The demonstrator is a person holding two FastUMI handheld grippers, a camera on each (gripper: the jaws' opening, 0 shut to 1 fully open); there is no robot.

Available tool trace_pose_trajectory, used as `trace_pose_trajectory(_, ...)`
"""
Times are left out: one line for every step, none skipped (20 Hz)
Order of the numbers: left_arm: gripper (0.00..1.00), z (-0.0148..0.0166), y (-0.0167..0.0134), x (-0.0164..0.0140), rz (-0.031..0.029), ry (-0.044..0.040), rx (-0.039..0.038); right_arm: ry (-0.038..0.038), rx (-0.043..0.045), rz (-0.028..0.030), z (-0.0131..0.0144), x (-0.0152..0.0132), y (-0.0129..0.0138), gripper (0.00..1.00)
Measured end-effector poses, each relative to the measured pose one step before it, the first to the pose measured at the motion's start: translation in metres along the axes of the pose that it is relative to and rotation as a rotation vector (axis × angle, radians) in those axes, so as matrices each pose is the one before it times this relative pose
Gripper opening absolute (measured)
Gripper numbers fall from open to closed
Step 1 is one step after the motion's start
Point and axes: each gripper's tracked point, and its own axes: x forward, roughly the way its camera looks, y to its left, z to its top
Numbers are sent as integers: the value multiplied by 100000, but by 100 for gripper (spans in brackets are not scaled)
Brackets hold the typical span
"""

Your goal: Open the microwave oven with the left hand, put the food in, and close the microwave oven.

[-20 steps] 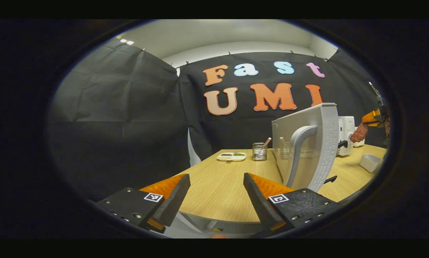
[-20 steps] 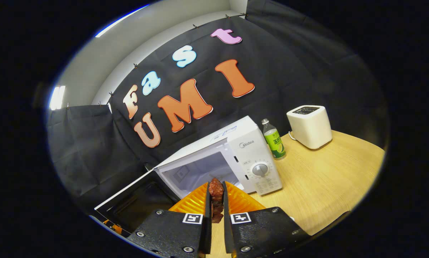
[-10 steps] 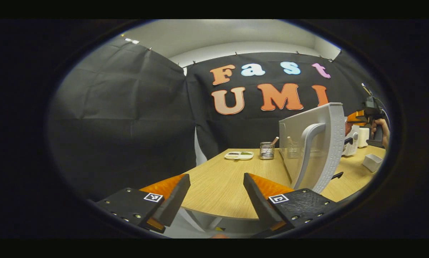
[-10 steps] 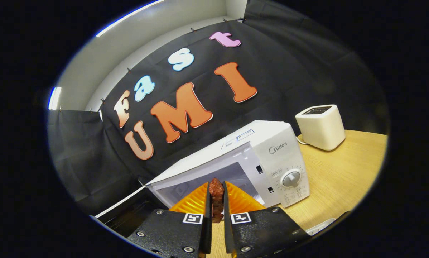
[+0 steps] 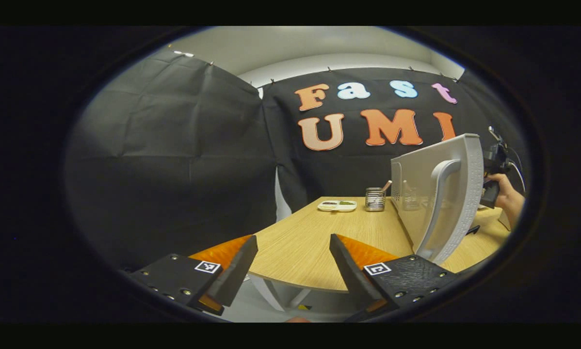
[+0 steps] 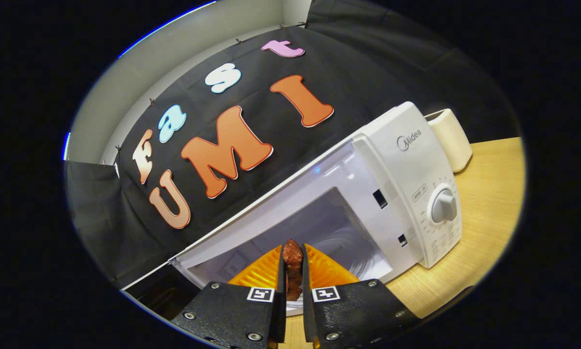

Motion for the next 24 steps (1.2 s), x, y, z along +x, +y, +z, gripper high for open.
trace_pose_trajectory(90, -18, 349, -94, 583, 420, 579, -1518, 1132, -291, -364, 667, 280, 14)
trace_pose_trajectory(91, -143, 445, -73, 639, 218, 530, -1421, 1182, -1135, -358, 773, 8, 14)
trace_pose_trajectory(91, -8, 414, -53, 747, 108, 714, -546, 546, -1798, -608, 731, -91, 14)
trace_pose_trajectory(91, -41, 479, -16, 1152, -42, 772, -349, 335, -1597, -585, 745, -115, 14)
trace_pose_trajectory(91, 20, 330, -14, 978, 164, 608, -179, 710, -675, -451, 707, -100, 14)
trace_pose_trajectory(91, -116, 199, -6, 422, 47, 156, -131, 1372, -1008, -445, 480, -52, 14)
trace_pose_trajectory(91, 7, -18, 25, 96, 202, 49, 390, 1048, -879, -507, 665, -165, 14)
trace_pose_trajectory(90, -53, -47, -127, -151, 121, -74, 739, 699, -1461, -685, 637, -183, 14)
trace_pose_trajectory(91, 85, -98, -85, -193, -51, 44, 1092, 479, -1103, -635, 570, -242, 14)
trace_pose_trajectory(90, 100, 101, -71, 102, -268, 12, 723, 652, -496, -572, 378, -12, 14)
trace_pose_trajectory(89, 129, -36, -23, 190, -201, 184, -547, 1863, 527, -142, 529, 235, 14)
trace_pose_trajectory(90, 89, 17, -50, 199, -161, 334, -393, 1182, -433, -170, 255, -53, 14)
trace_pose_trajectory(90, 59, -167, -133, -35, 32, 237, -344, 1539, -1646, -135, 355, -328, 14)
trace_pose_trajectory(89, -7, -64, -86, -50, 28, 162, -65, 2193, -1456, -199, 341, -274, 14)
trace_pose_trajectory(89, 75, -72, 51, -56, 115, 177, 307, 2646, -1138, -221, 329, -251, 16)
trace_pose_trajectory(90, -21, -24, -176, 77, -53, 243, -251, 1538, -1290, -185, 256, -205, 16)
trace_pose_trajectory(89, 129, -154, -31, -154, -91, 244, -465, -1507, -1920, -45, 271, -465, 16)
trace_pose_trajectory(91, 232, 21, -85, 38, -241, 467, -865, -4452, -1657, -28, 363, -461, 18)
trace_pose_trajectory(89, 197, -135, -49, -40, -212, 397, -111, -5831, -1138, -231, 171, -395, 19)
trace_pose_trajectory(88, 19, 56, -83, 143, -305, 468, -1057, -4011, 880, 187, 21, 109, 23)
trace_pose_trajectory(88, 57, -77, 34, 160, -110, 284, -811, -3177, 31, 219, 57, -107, 24)
trace_pose_trajectory(93, 40, 4, -88, 111, -33, 90, -126, -3487, -742, 101, 57, -215, 26)
trace_pose_trajectory(90, 12, -190, 60, -176, 190, -416, 908, -6276, -3553, -144, 86, -1077, 28)
trace_pose_trajectory(90, -99, -195, -52, -257, 364, -540, 2330, -5925, -1758, -516, 254, -835, 35)
